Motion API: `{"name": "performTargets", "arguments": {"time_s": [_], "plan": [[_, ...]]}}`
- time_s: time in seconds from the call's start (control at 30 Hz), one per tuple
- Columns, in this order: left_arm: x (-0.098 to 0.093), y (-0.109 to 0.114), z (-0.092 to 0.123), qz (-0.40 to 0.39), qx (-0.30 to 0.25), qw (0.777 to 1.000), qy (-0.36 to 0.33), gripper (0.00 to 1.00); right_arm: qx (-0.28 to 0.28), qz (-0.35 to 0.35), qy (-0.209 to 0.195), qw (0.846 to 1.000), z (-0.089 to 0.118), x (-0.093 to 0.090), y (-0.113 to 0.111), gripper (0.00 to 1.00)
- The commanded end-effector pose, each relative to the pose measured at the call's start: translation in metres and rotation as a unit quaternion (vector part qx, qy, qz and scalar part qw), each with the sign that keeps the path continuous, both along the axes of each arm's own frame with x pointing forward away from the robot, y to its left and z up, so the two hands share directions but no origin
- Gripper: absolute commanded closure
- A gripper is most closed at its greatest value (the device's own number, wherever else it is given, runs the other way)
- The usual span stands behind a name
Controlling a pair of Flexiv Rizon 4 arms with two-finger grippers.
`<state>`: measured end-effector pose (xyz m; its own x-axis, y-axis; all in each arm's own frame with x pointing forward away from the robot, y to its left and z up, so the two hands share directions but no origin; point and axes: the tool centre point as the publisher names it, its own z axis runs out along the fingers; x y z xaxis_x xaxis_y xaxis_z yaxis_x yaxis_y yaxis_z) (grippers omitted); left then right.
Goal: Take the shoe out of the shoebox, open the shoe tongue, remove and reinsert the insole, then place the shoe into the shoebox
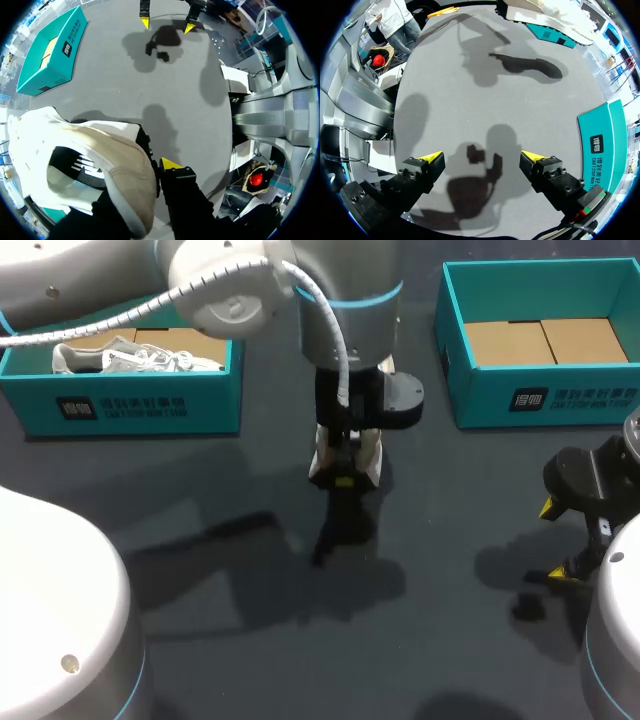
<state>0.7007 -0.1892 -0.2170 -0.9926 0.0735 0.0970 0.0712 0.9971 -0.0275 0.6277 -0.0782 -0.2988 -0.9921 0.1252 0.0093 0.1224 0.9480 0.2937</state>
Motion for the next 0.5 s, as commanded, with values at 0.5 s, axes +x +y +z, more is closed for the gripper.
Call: {"name": "performTargets", "arguments": {"time_s": [0.5], "plan": [[0.068,0.053,0.080,-0.014,0.017,0.999,0.024,1.00,-0.001,0.000,-0.002,1.000,0.000,-0.003,-0.001,0.00]]}}
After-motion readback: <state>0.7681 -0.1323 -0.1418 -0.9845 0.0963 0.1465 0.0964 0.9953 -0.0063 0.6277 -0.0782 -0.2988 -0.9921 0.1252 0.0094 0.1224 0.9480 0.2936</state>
